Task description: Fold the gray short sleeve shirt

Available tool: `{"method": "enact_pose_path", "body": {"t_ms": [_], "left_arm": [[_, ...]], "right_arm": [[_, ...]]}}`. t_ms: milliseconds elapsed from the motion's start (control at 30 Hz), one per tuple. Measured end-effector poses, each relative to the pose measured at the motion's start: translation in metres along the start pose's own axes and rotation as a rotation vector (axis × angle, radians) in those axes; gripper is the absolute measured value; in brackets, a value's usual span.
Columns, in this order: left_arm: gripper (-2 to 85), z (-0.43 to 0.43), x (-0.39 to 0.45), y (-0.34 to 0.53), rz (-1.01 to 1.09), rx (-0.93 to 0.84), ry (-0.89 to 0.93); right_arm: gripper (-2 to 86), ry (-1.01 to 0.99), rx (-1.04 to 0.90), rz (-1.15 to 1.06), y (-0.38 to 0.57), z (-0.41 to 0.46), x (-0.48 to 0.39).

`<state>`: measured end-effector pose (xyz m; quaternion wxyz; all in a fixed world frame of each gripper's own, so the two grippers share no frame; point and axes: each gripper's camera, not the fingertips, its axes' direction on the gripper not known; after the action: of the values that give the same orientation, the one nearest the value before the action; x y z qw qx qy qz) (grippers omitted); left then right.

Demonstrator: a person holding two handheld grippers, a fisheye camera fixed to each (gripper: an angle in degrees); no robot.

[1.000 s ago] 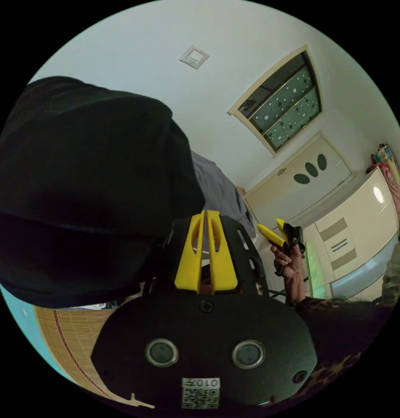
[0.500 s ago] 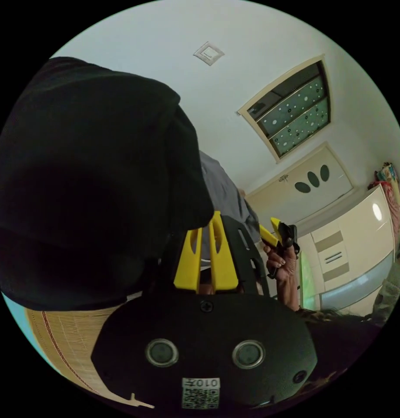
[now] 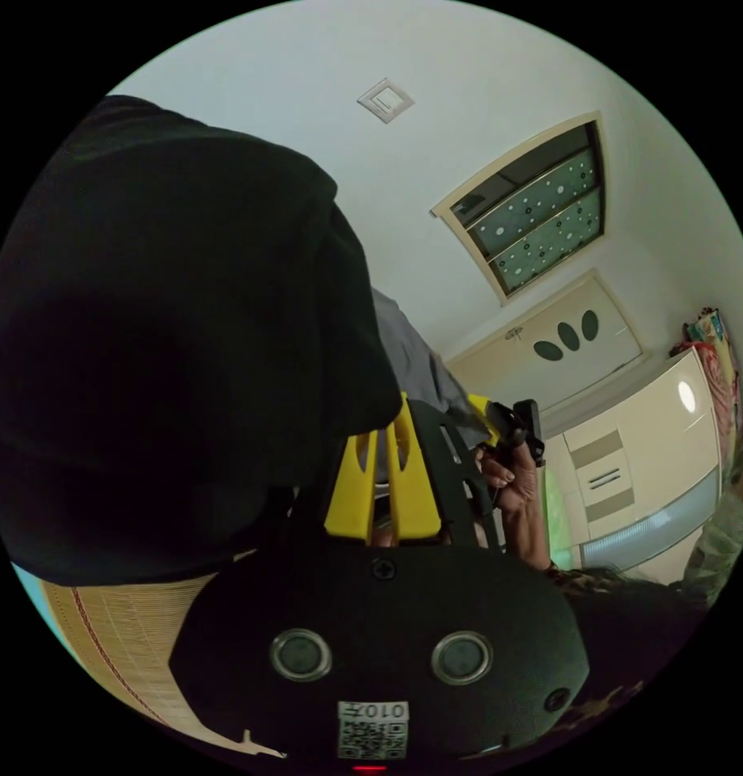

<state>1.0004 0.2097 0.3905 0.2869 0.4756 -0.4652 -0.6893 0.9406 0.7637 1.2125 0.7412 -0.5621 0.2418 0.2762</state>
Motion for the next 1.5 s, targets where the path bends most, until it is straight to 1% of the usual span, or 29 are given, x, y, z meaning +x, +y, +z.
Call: {"method": "enact_pose_path", "body": {"t_ms": [33, 100, 167, 233, 400, 500, 533, 633, 700, 800, 833, 967, 1000, 1067, 1133, 1167, 1233, 1300, 1367, 1500], "left_arm": [[4.1, 0.000, -0.002, 0.000, 0.003, -0.004, 0.014], [3.4, 0.001, -0.005, 0.002, 0.008, -0.006, 0.030], [2.7, 0.004, -0.011, 0.005, -0.001, -0.010, 0.032], [2.5, 0.007, -0.015, 0.008, -0.004, -0.020, 0.047], [3.5, 0.003, -0.023, 0.013, -0.008, 0.000, 0.064], [7.5, 0.005, -0.029, 0.017, -0.036, 0.013, 0.077], [10.0, 0.008, -0.030, 0.018, -0.037, 0.011, 0.092], [13.9, 0.018, -0.030, 0.018, -0.038, 0.012, 0.080], [15.5, 0.026, -0.027, 0.014, -0.032, -0.013, 0.048], [17.2, 0.035, -0.018, 0.010, -0.010, 0.000, -0.040], [17.6, 0.040, -0.017, 0.007, -0.017, 0.003, -0.051], [17.9, 0.061, -0.023, -0.004, -0.082, 0.016, 0.039], [17.9, 0.065, -0.024, -0.004, -0.096, 0.016, 0.027], [17.9, 0.074, -0.023, -0.003, -0.101, 0.002, -0.061], [17.7, 0.080, -0.021, 0.000, -0.092, -0.011, -0.127], [17.5, 0.085, -0.021, 0.001, -0.083, -0.021, -0.132], [17.2, 0.093, -0.021, 0.002, -0.082, -0.037, -0.113], [16.5, 0.098, -0.014, 0.003, -0.062, -0.023, -0.122], [15.7, 0.106, 0.000, 0.001, -0.012, 0.004, -0.144], [15.3, 0.136, 0.013, -0.019, 0.059, 0.002, -0.198]], "right_arm": [[14.5, -0.023, -0.025, 0.011, -0.003, 0.009, 0.004], [12.7, -0.023, -0.002, 0.036, -0.005, 0.010, 0.006], [9.7, -0.082, 0.017, 0.031, -0.009, 0.009, 0.006], [5.7, -0.130, -0.020, 0.008, -0.018, 0.012, 0.001], [5.1, -0.246, 0.066, -0.038, -0.025, -0.016, -0.025], [5.0, -0.238, 0.056, -0.089, -0.011, -0.025, -0.032], [5.0, -0.259, 0.070, -0.064, 0.001, -0.028, -0.023], [5.0, -0.397, 0.103, 0.016, 0.026, -0.030, 0.007], [4.9, -0.405, 0.107, 0.034, 0.033, -0.030, 0.014], [5.0, -0.394, 0.092, 0.029, 0.038, -0.029, 0.011], [5.0, -0.402, 0.088, 0.011, 0.041, -0.029, 0.005], [5.0, -0.457, 0.056, -0.103, 0.053, -0.033, -0.023], [4.9, -0.466, 0.042, -0.140, 0.060, -0.037, -0.032], [4.9, -0.426, 0.019, -0.181, 0.076, -0.043, -0.041], [5.0, -0.374, 0.033, -0.139, 0.103, -0.052, -0.034], [5.0, -0.377, 0.040, -0.121, 0.110, -0.054, -0.029], [5.0, -0.443, 0.077, -0.073, 0.137, -0.062, -0.010], [5.0, -0.469, 0.101, -0.057, 0.156, -0.066, -0.001], [5.0, -0.471, 0.107, -0.046, 0.170, -0.068, 0.006], [5.0, -0.446, 0.097, -0.020, 0.183, -0.067, 0.014]]}}
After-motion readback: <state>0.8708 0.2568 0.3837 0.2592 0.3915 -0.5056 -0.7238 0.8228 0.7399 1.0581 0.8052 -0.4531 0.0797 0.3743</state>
